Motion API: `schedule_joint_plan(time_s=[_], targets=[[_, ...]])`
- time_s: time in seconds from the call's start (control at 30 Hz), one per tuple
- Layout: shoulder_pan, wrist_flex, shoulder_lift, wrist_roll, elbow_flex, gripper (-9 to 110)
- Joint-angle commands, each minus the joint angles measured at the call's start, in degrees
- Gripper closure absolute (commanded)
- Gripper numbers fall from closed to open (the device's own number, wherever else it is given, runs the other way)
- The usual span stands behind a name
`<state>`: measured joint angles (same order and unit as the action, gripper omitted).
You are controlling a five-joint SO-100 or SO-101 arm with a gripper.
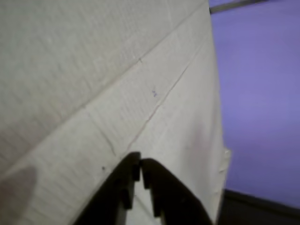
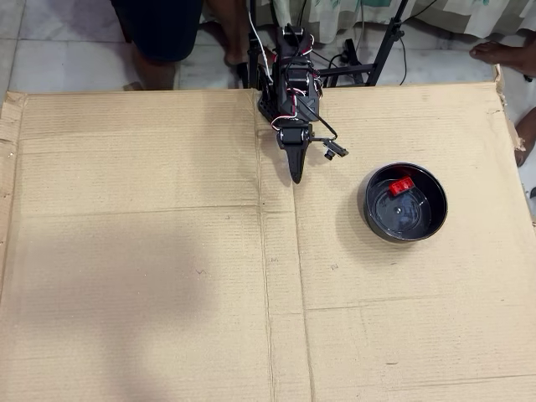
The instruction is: Grasp a lego block and put it in the bin.
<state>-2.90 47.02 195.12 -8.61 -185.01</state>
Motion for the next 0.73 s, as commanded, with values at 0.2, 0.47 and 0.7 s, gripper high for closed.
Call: schedule_joint_plan(time_s=[0.2,0.47,0.7], targets=[[-0.4,1.1,1.0,8.5,-0.7,101],[-0.4,7.8,1.0,8.3,-0.7,101],[-0.3,7.8,1.0,8.3,-0.7,101]])
